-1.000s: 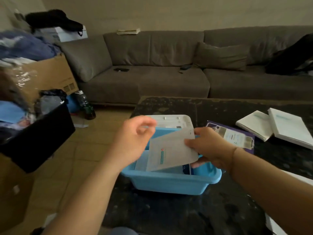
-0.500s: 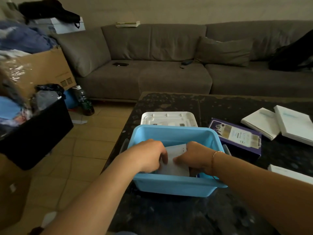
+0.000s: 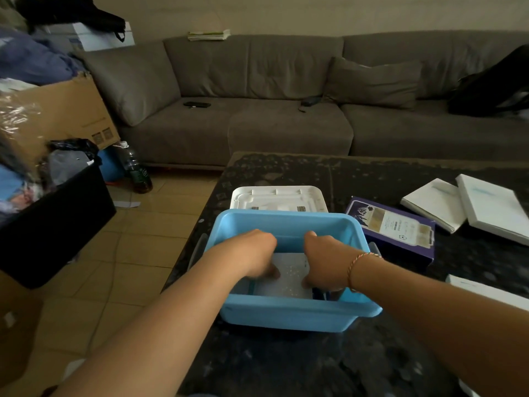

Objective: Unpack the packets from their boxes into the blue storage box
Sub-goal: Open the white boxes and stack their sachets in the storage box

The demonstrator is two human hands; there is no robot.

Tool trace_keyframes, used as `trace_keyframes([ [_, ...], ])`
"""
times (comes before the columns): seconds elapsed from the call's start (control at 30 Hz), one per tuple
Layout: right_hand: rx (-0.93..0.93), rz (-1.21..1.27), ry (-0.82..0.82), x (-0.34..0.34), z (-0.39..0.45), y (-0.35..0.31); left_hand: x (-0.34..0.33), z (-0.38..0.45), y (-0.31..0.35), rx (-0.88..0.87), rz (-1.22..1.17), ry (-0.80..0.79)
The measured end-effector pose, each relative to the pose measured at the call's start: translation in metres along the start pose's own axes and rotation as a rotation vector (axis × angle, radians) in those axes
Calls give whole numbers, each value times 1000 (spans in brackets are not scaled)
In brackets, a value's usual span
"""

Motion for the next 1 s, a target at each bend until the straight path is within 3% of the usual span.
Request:
trace_keyframes([
  [0.33,73,8,-45,-9,4,-5,-11,13,-7,12,-20,-30],
  [1.0,102,14,-113,-24,10,-6,-11,12,-4,72,-48,57],
])
Point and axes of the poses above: each hand's wrist, its own z-axis towards the middle knuckle, its own x-axis out of the back of the hand, y = z × x, the point moved 6 cm from there along z, towards the middle knuckle, and after that the axes turned 8 degrees about -y, right-handed, at the moved point
